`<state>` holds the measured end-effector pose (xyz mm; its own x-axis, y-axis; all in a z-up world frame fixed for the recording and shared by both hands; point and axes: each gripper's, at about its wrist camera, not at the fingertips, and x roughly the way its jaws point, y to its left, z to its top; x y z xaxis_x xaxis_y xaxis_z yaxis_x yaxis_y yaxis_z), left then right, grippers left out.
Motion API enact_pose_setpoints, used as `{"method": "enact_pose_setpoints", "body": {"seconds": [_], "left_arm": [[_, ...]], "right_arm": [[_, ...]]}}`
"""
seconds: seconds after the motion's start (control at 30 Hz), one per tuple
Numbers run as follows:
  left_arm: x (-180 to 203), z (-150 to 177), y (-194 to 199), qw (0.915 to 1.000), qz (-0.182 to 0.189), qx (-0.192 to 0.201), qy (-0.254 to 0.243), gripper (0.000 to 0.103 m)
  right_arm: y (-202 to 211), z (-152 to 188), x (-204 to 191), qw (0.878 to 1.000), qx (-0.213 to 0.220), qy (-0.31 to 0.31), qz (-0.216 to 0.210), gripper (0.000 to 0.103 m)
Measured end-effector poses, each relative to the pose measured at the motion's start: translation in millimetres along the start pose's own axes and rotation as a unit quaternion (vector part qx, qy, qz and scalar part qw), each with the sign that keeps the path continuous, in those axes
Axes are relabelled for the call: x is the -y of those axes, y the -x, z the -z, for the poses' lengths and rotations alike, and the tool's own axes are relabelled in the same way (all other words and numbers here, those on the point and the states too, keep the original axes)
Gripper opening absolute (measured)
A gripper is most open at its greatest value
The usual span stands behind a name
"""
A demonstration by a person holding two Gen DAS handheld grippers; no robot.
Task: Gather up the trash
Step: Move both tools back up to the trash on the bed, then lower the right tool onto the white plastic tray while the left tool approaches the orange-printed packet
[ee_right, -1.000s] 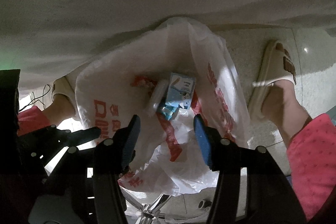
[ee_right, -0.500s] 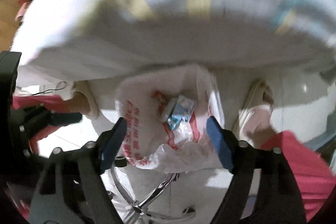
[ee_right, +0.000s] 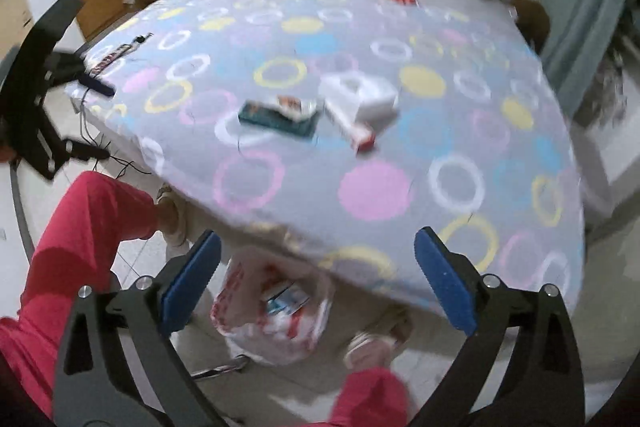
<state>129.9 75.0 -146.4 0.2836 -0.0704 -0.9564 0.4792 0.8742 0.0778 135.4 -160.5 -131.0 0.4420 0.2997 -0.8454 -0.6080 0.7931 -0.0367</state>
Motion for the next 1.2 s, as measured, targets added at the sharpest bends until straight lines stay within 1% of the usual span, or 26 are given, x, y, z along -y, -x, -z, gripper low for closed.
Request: {"method": "enact_pose_setpoints", "body": {"seconds": [0.07,0.13,0.23,0.37,0.47,0.57,0.63,0.7,0.8,0.83,0.9,0.97,1.07,1.2], "left_arm": [[-12.8,-16.0,13.9,0.9999,0.012,0.010,0.000,0.091],[-27.9,-34.2,25.8,0.9993,0.033,0.015,0.003,0.091],[-33.8,-55.7,27.7,0.9989,0.040,0.017,-0.019,0.091],[-38.5,-94.0,11.4,0.9966,0.028,0.008,-0.076,0.091],[-40.9,-113.7,-9.7,0.9943,0.029,-0.011,-0.102,0.091],[-39.2,-125.9,-37.1,0.9906,0.029,-0.026,-0.131,0.091],[-37.2,-130.2,-60.1,0.9883,0.026,-0.045,-0.143,0.091],[-36.7,-129.6,-75.2,0.9861,0.036,-0.060,-0.151,0.091],[-36.9,-126.9,-91.8,0.9838,0.043,-0.064,-0.162,0.091],[-38.3,-127.1,-96.1,0.9840,0.044,-0.067,-0.159,0.091],[-43.0,-129.2,-105.6,0.9852,0.058,-0.075,-0.143,0.091],[-46.4,-131.8,-109.1,0.9853,0.072,-0.073,-0.137,0.091],[-48.4,-138.3,-115.2,0.9854,0.073,-0.071,-0.136,0.091],[-49.6,-147.6,-127.2,0.9857,0.089,-0.076,-0.121,0.091]], "right_arm": [[10.9,-17.7,7.1,1.000,0.013,0.008,0.001,0.095],[19.2,-35.7,17.7,1.000,0.024,0.014,-0.009,0.095],[19.6,-68.4,28.6,0.999,0.033,0.034,-0.021,0.095],[-3.0,-117.6,42.3,0.997,0.029,0.064,-0.025,0.095],[-27.0,-142.5,46.8,0.996,0.020,0.083,-0.021,0.095],[-59.2,-161.1,49.6,0.995,-0.001,0.097,-0.028,0.095],[-80.5,-169.6,48.0,0.994,-0.017,0.106,-0.035,0.095],[-98.7,-175.9,44.7,0.992,-0.031,0.113,-0.049,0.095],[-119.1,-181.2,38.9,0.989,-0.043,0.126,-0.059,0.095],[-125.0,-183.1,37.8,0.989,-0.047,0.129,-0.063,0.095],[-132.1,-184.2,36.8,0.988,-0.051,0.128,-0.068,0.095],[-139.4,-185.0,37.2,0.988,-0.056,0.127,-0.074,0.095],[-152.0,-185.4,38.9,0.987,-0.064,0.126,-0.071,0.095],[-167.6,-184.6,39.7,0.986,-0.072,0.128,-0.075,0.095]]}}
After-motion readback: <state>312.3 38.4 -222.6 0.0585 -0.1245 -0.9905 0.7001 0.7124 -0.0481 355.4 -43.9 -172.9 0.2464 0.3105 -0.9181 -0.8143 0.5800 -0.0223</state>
